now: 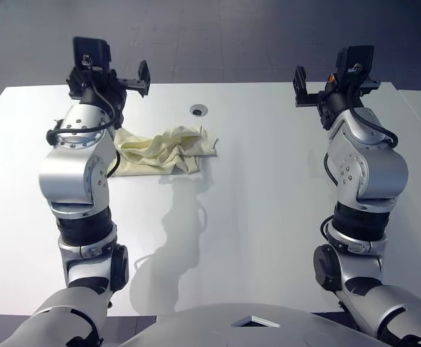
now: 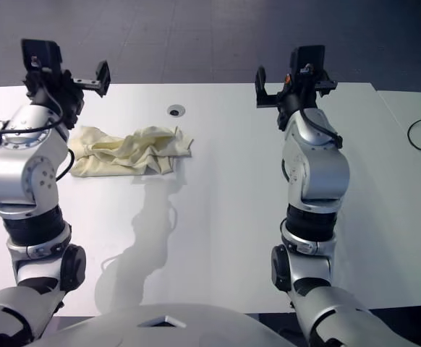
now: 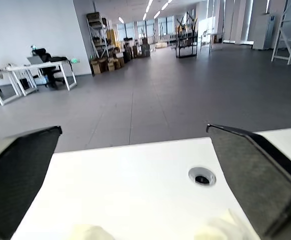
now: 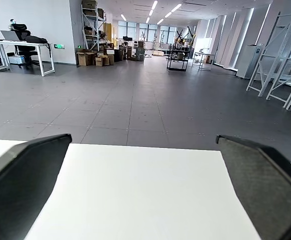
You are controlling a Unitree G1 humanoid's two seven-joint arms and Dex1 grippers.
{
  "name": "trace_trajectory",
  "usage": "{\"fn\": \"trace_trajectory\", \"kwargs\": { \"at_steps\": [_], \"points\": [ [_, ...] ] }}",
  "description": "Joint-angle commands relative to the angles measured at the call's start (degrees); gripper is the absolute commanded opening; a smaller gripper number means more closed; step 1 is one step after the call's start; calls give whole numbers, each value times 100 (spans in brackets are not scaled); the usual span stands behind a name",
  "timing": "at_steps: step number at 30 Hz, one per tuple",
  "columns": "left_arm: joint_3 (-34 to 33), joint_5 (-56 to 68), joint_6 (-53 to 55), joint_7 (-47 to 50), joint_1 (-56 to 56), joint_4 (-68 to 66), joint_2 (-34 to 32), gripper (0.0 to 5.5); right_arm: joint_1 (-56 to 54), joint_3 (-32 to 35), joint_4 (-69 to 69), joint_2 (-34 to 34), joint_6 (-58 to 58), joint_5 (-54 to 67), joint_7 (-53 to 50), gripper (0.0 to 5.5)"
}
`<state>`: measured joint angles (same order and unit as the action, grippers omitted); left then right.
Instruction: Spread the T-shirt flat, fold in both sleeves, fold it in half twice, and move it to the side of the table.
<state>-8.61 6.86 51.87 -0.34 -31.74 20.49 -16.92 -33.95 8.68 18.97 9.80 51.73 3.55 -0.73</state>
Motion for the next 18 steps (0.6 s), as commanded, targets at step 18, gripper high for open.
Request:
{"fn": "trace_trajectory", "kwargs": {
  "at_steps": [18],
  "points": [
    [752, -711, -3253, -711, 557, -5215, 129, 540, -116, -20, -105, -15, -85, 21, -24, 538]
  ]
}}
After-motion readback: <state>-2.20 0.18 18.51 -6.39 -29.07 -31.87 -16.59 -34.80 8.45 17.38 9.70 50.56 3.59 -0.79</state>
